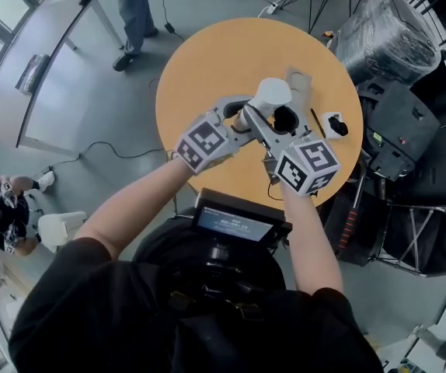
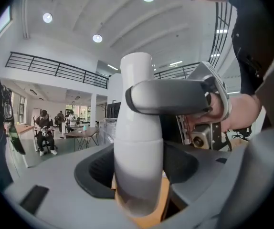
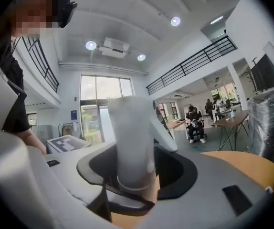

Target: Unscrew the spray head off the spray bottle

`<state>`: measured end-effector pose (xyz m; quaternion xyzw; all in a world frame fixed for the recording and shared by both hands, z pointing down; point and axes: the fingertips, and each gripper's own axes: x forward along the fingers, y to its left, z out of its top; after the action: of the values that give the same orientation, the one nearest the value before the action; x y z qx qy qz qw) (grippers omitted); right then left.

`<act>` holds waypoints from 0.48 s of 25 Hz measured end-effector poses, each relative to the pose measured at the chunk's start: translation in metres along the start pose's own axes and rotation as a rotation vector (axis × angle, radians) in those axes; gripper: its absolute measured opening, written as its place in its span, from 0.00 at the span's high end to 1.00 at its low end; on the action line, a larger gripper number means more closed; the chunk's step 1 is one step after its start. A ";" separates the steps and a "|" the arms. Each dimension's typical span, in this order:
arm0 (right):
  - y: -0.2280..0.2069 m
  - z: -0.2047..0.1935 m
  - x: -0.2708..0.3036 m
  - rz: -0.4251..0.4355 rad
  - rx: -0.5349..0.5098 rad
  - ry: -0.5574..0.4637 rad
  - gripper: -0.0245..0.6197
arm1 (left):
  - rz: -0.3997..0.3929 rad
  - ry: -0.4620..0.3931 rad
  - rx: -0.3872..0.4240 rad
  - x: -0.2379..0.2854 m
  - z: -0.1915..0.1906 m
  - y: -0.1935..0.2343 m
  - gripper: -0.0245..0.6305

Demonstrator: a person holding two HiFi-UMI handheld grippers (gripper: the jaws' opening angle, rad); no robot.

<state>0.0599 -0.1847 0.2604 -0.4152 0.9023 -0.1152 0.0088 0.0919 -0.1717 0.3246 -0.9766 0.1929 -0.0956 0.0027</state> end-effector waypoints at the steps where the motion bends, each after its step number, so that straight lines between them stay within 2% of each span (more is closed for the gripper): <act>1: 0.000 0.002 -0.001 0.012 -0.010 -0.003 0.56 | -0.012 -0.007 0.001 0.000 0.002 0.000 0.49; 5: 0.006 0.010 -0.007 0.098 -0.042 -0.020 0.58 | -0.108 -0.040 0.001 -0.002 0.011 -0.006 0.49; 8: 0.023 0.019 -0.013 0.254 -0.073 -0.020 0.59 | -0.266 -0.089 -0.054 -0.011 0.019 -0.021 0.50; 10: 0.038 0.022 -0.017 0.367 -0.100 -0.010 0.59 | -0.362 -0.110 -0.058 -0.022 0.023 -0.031 0.49; 12: 0.044 0.023 -0.016 0.402 -0.116 -0.003 0.58 | -0.378 -0.107 -0.038 -0.027 0.025 -0.030 0.49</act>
<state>0.0403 -0.1496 0.2272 -0.2270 0.9721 -0.0583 0.0090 0.0830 -0.1343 0.2967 -0.9989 0.0075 -0.0388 -0.0236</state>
